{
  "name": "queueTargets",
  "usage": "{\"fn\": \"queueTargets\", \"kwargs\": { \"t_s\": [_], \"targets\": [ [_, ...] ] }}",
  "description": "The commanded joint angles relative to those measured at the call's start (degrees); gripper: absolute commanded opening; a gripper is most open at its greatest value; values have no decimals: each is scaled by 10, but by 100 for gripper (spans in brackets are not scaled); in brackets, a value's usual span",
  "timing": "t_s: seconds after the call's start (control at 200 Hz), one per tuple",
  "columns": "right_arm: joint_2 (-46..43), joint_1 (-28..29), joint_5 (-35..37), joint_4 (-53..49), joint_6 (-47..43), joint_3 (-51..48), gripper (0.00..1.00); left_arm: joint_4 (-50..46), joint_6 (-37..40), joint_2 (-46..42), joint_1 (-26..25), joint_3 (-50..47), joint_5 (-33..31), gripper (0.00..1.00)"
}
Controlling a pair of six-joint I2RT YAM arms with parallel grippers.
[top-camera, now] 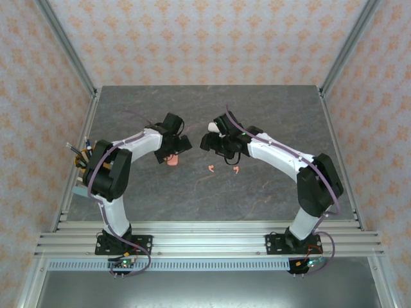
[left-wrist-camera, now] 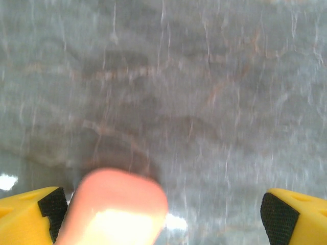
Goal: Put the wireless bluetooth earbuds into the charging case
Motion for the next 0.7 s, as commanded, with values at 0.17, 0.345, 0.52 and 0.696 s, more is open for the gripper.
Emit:
{"fn": "queueTargets", "kwargs": {
  "t_s": [0.17, 0.345, 0.52, 0.696],
  "targets": [
    [-10, -1, 18, -48, -48, 27, 72, 17, -107, -123, -42, -89, -41, 100],
    [42, -1, -43, -76, -180, 81, 71, -54, -68, -173, -13, -69, -94, 100],
    [123, 12, -82, -129, -311, 177, 71, -72, -36, -192, 56, -65, -70, 100],
    [210, 34, -66, -201, -388, 290, 72, -74, -4, -199, 118, -62, -34, 100]
  ]
}}
